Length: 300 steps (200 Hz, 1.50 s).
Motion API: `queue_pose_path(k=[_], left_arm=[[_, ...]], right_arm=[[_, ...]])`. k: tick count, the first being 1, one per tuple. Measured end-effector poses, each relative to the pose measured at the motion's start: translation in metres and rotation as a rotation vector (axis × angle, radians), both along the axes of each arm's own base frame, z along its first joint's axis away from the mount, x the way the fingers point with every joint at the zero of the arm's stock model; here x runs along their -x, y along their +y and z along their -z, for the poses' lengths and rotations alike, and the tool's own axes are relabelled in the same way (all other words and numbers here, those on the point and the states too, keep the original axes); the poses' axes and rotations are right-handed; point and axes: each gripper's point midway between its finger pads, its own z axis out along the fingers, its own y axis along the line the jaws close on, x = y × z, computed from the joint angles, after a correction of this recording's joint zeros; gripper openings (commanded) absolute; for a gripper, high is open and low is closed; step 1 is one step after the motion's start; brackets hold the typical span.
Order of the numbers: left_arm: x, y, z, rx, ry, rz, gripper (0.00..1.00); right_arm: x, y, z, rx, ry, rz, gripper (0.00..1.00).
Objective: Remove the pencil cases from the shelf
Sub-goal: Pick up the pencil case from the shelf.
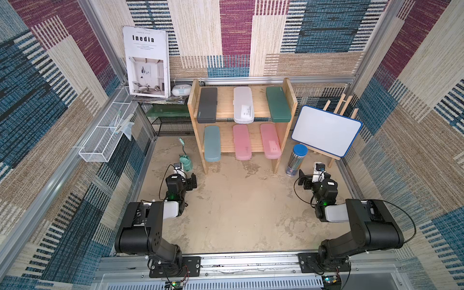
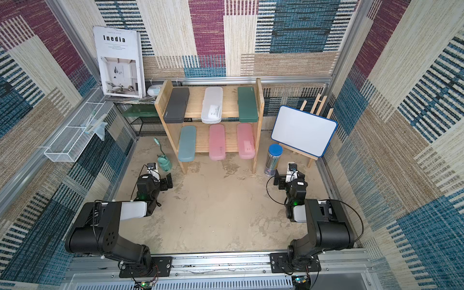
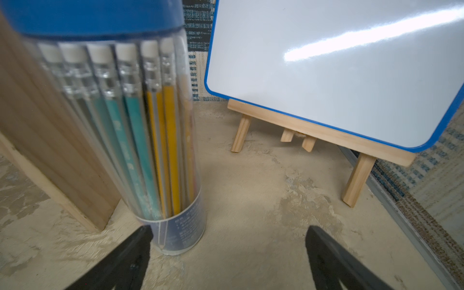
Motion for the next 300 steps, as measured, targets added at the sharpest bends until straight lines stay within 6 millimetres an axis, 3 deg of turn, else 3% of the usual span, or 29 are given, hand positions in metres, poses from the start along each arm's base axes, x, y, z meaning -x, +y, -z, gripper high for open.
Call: queue_pose_path(k=[180,194,201,214,230,248,258,279,300], left_arm=[[0.0,0.003,-0.001,-0.006,-0.002,-0.012,0.99],[0.0,0.003,-0.002,-0.005,-0.004,-0.011,0.97],[0.0,0.003,-0.004,-0.005,-0.006,-0.011,0.95],[0.0,0.002,-0.023,-0.008,0.008,-0.007,0.95],[-0.005,0.001,-0.101,0.02,-0.118,-0.018,0.93],[0.009,-0.006,-0.188,0.136,-0.261,-0.008,0.91],[0.023,-0.016,-0.214,0.233,-0.299,0.025,0.9],[0.051,-0.042,-0.229,0.494,-0.307,0.114,0.89],[0.06,-0.068,-0.202,0.76,-0.176,0.16,0.89]], right_arm=[[-0.002,-0.001,-0.001,-0.012,0.003,-0.021,0.99],[-0.003,-0.003,-0.006,-0.024,0.01,-0.01,0.99],[-0.008,-0.005,-0.021,-0.026,0.001,0.003,0.99],[-0.022,-0.007,-0.076,-0.021,-0.077,0.025,0.99],[-0.025,0.002,-0.138,-0.015,-0.167,0.039,0.99],[-0.023,0.012,-0.163,-0.023,-0.134,0.048,0.99],[-0.016,0.008,-0.167,-0.032,-0.098,0.084,0.99],[0.004,0.007,-0.162,-0.04,-0.022,0.118,0.99],[0.014,0.004,-0.16,-0.045,0.038,0.145,0.99]])
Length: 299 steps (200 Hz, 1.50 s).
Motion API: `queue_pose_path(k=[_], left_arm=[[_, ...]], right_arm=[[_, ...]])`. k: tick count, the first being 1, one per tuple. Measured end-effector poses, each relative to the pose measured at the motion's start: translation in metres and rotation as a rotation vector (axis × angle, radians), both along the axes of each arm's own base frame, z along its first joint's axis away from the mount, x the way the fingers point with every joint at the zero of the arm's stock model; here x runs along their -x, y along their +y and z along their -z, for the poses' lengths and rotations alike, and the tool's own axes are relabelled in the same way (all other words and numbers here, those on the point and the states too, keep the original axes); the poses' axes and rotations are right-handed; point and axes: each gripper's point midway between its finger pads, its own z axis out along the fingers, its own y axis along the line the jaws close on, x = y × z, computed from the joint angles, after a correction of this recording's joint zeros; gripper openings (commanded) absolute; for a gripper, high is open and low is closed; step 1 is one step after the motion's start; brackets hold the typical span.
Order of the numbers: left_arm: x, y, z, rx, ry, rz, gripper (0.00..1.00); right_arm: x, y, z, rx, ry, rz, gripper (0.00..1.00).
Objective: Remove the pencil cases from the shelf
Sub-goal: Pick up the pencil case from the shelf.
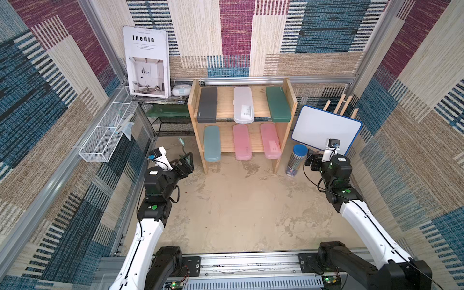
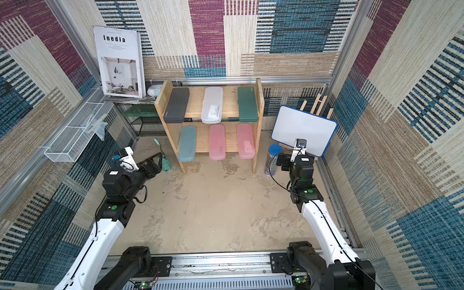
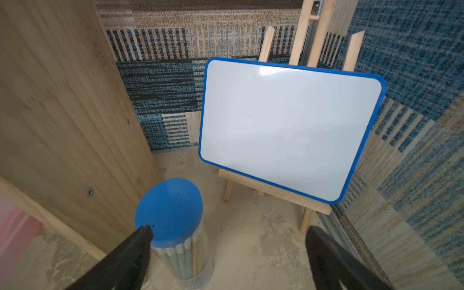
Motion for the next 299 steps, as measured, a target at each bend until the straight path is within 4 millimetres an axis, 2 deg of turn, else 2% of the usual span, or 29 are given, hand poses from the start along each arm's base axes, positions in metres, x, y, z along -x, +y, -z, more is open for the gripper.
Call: queue_pose_path(k=[15,51,76,91,105,115,127,151,174,195,215,229,243,261,278,299], left_arm=[[0.002,-0.015,0.018,0.124,0.096,0.056,0.91],[-0.009,-0.038,0.036,0.325,0.194,0.13,0.92],[-0.025,-0.06,0.039,0.388,0.238,0.193,0.92],[-0.035,-0.071,0.038,0.411,0.245,0.222,0.88],[-0.046,-0.078,0.037,0.422,0.246,0.235,0.79],[-0.053,-0.082,0.037,0.432,0.253,0.241,0.68],[-0.057,-0.087,0.037,0.436,0.26,0.25,0.48],[-0.059,-0.089,0.039,0.432,0.271,0.248,0.28],[-0.057,-0.091,0.034,0.426,0.256,0.263,0.0],[-0.052,-0.09,0.033,0.413,0.244,0.26,0.0],[-0.038,-0.089,0.031,0.371,0.241,0.253,0.0],[-0.019,-0.092,0.03,0.306,0.239,0.259,0.0],[0.006,-0.097,0.027,0.217,0.214,0.282,0.0],[0.04,-0.106,0.027,0.112,0.162,0.333,0.0],[0.072,-0.105,0.042,0.026,0.129,0.353,0.0],[0.1,-0.101,0.06,-0.058,0.09,0.357,0.0]], right_arm=[[0.002,-0.004,0.0,0.004,0.032,0.021,0.99],[0.005,-0.005,0.005,-0.006,0.082,0.035,0.99],[0.004,-0.003,0.01,-0.019,0.111,0.028,0.99],[0.004,-0.002,0.011,-0.03,0.115,0.022,0.99],[0.004,-0.002,0.008,-0.034,0.113,0.023,0.99],[0.004,-0.001,0.007,-0.037,0.113,0.022,0.96],[0.005,-0.001,0.005,-0.038,0.114,0.02,0.94],[0.007,0.0,0.006,-0.041,0.121,0.017,0.86],[0.01,0.001,0.004,-0.044,0.121,0.007,0.79],[0.017,0.005,0.001,-0.048,0.115,-0.004,0.76],[0.028,0.02,-0.006,-0.068,0.103,-0.054,0.8],[0.038,0.036,-0.013,-0.09,0.091,-0.111,0.86],[0.05,0.057,-0.019,-0.126,0.096,-0.184,1.0],[0.069,0.089,-0.03,-0.197,0.098,-0.306,0.99],[0.085,0.119,-0.04,-0.29,0.108,-0.422,0.99],[0.096,0.161,-0.05,-0.4,0.142,-0.559,0.99]])
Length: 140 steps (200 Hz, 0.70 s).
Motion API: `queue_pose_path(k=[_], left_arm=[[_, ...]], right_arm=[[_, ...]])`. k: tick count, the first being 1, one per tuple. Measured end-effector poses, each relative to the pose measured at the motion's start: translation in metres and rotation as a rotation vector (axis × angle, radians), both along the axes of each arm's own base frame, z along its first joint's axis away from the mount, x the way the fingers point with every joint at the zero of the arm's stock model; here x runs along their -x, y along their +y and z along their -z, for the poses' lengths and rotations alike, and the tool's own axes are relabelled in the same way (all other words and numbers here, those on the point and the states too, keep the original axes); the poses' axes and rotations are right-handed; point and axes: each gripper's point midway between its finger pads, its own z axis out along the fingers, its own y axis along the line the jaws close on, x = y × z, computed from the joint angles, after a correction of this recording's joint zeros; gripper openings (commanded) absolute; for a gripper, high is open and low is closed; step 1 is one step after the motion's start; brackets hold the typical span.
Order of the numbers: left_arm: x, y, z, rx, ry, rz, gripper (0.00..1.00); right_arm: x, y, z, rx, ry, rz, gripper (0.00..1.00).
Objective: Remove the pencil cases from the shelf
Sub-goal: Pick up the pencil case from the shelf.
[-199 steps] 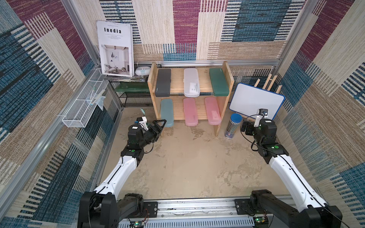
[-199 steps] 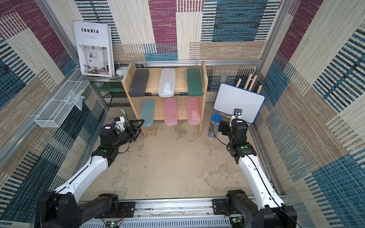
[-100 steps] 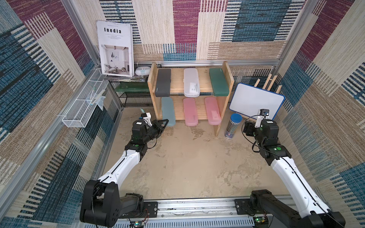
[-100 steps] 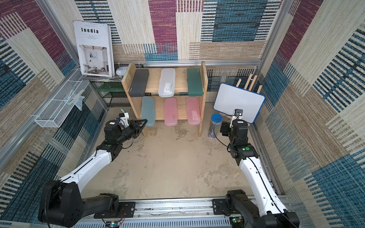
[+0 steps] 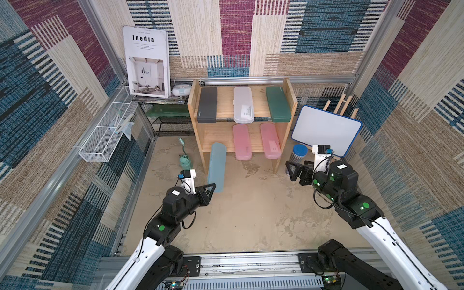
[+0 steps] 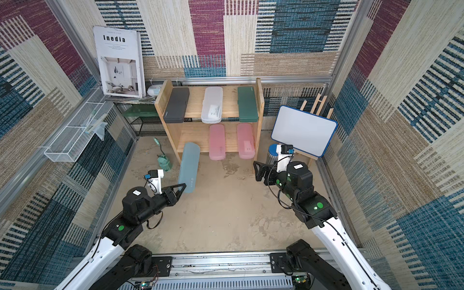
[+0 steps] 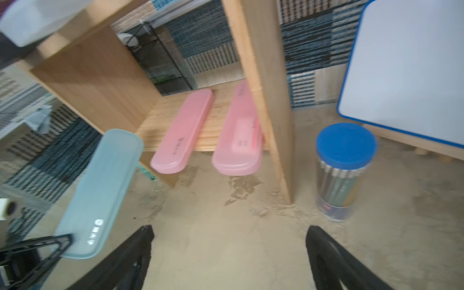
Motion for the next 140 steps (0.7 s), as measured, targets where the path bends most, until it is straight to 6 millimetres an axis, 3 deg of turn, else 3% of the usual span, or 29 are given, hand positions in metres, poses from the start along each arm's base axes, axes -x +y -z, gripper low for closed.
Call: queue_pose_path(k=[19,57,81,109,140], left_arm=[[0.017,0.005,0.006,-0.052,-0.064,0.001,0.0],[0.025,0.013,0.002,-0.124,-0.157,-0.015,0.0],[0.025,0.014,-0.004,-0.156,-0.195,-0.013,0.0],[0.024,0.015,-0.005,-0.182,-0.213,-0.017,0.0],[0.025,0.015,-0.006,-0.189,-0.222,-0.014,0.0]], right_arm=[[0.006,0.047,0.001,-0.063,0.061,-0.134,0.99],[0.009,0.142,0.013,-0.108,0.189,-0.34,0.99],[0.002,0.177,0.008,-0.156,0.208,-0.386,0.99],[0.008,0.225,0.001,-0.18,0.229,-0.482,0.99],[0.008,0.252,0.017,-0.174,0.276,-0.509,0.99]])
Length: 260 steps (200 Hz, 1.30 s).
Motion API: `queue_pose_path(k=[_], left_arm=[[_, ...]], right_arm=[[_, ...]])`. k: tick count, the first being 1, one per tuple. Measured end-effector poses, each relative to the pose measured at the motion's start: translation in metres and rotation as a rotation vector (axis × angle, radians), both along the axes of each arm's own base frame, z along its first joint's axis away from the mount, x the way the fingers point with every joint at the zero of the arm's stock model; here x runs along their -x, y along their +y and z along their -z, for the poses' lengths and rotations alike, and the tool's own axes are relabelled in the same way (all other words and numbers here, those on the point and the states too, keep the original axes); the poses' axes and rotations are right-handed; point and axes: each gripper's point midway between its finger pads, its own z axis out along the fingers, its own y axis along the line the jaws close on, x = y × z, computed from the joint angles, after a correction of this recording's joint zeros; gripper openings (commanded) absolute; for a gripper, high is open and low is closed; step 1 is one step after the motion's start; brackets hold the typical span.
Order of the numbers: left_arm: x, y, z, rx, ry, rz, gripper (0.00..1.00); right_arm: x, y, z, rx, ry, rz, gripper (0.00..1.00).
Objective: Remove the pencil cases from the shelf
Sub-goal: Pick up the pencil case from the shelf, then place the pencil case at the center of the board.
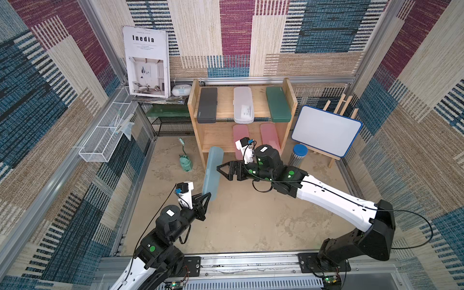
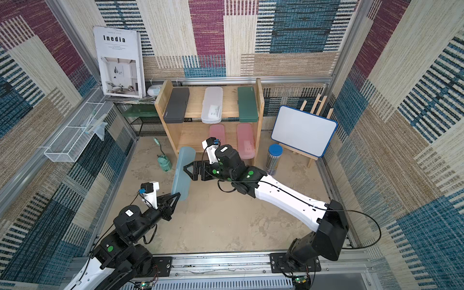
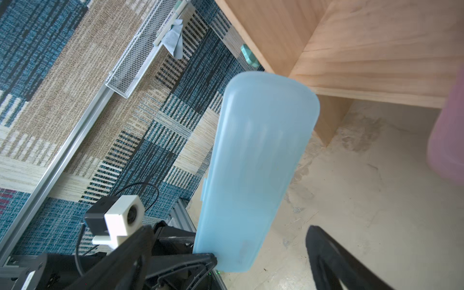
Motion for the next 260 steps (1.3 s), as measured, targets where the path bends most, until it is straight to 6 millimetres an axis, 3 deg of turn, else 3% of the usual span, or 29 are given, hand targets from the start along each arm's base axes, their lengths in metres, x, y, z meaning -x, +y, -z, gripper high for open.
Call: queue_pose_path(k=[41,110,139,154,169,192,228,242,260], left_arm=[[0.003,0.002,-0.006,0.014,-0.023,0.001,0.0],[0.004,0.002,-0.004,0.014,-0.022,0.001,0.0],[0.004,0.002,-0.003,0.012,-0.018,0.003,0.0],[0.003,0.002,-0.002,0.01,-0.016,0.002,0.34],[0.004,0.001,-0.001,0.005,-0.015,0.007,0.63],[0.002,0.003,-0.001,0.007,-0.014,-0.008,0.84],[-0.006,0.016,-0.001,-0.01,0.0,-0.096,0.88],[-0.009,0.02,0.001,-0.028,0.009,-0.125,0.89],[-0.014,0.023,0.005,-0.054,0.028,-0.154,0.89]], right_arm=[[-0.005,0.021,0.023,0.027,0.038,-0.012,0.99],[-0.003,0.052,0.039,0.01,0.077,-0.076,1.0],[-0.002,0.055,0.043,0.01,0.085,-0.088,0.77],[-0.002,0.055,0.042,0.006,0.088,-0.086,0.65],[0.0,0.054,0.041,0.016,0.08,-0.082,0.64],[0.005,0.031,0.043,0.088,0.049,-0.053,0.64],[0.022,-0.025,0.056,0.24,0.029,0.011,0.66],[0.032,-0.048,0.075,0.318,0.059,0.025,0.66],[0.05,-0.087,0.118,0.459,0.141,0.054,0.61]])
